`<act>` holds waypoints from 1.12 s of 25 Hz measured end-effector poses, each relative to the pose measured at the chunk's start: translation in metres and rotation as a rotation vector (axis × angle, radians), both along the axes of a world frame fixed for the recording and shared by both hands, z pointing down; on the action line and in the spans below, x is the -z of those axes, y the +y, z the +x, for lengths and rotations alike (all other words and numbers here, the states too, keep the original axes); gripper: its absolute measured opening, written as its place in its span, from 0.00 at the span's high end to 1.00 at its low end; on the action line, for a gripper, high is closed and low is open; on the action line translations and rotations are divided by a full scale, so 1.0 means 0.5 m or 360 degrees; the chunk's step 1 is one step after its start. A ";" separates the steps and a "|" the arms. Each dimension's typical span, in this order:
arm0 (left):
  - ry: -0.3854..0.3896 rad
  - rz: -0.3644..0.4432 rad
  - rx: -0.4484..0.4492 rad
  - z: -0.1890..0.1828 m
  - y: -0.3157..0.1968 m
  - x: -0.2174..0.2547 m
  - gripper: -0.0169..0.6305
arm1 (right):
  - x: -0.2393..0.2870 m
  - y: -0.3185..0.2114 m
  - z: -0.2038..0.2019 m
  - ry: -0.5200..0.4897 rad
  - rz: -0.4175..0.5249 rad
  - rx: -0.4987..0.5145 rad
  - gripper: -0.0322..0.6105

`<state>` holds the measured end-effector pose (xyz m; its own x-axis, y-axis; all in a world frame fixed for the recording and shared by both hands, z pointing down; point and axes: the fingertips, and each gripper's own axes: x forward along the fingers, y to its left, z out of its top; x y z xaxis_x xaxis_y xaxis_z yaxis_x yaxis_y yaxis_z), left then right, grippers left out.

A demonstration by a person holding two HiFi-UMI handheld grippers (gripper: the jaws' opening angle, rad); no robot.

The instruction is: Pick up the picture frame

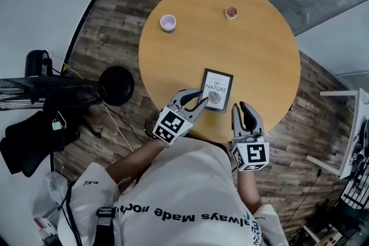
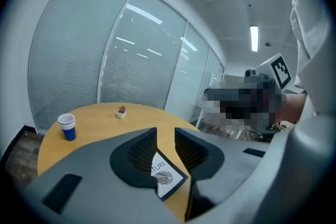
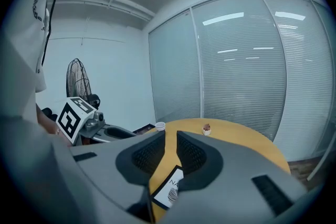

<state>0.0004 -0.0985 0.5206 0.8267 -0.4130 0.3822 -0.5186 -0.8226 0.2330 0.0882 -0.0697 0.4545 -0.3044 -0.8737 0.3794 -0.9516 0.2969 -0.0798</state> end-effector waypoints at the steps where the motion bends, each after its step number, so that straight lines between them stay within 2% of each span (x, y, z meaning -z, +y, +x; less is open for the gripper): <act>1: -0.0004 -0.0027 0.0000 0.001 0.000 -0.010 0.83 | -0.009 -0.001 0.001 0.0003 -0.0013 -0.0001 0.85; 11: -0.0058 -0.0193 0.0078 -0.014 -0.017 -0.117 0.83 | -0.113 0.000 0.018 0.0041 -0.0150 -0.0031 0.84; 21: -0.0184 -0.0303 0.0052 0.004 -0.015 -0.241 0.82 | -0.212 0.002 0.048 0.0094 -0.0283 -0.0030 0.83; 28: -0.0254 -0.0406 0.0082 0.001 -0.034 -0.322 0.82 | -0.289 -0.010 0.063 0.0122 -0.0395 -0.0032 0.83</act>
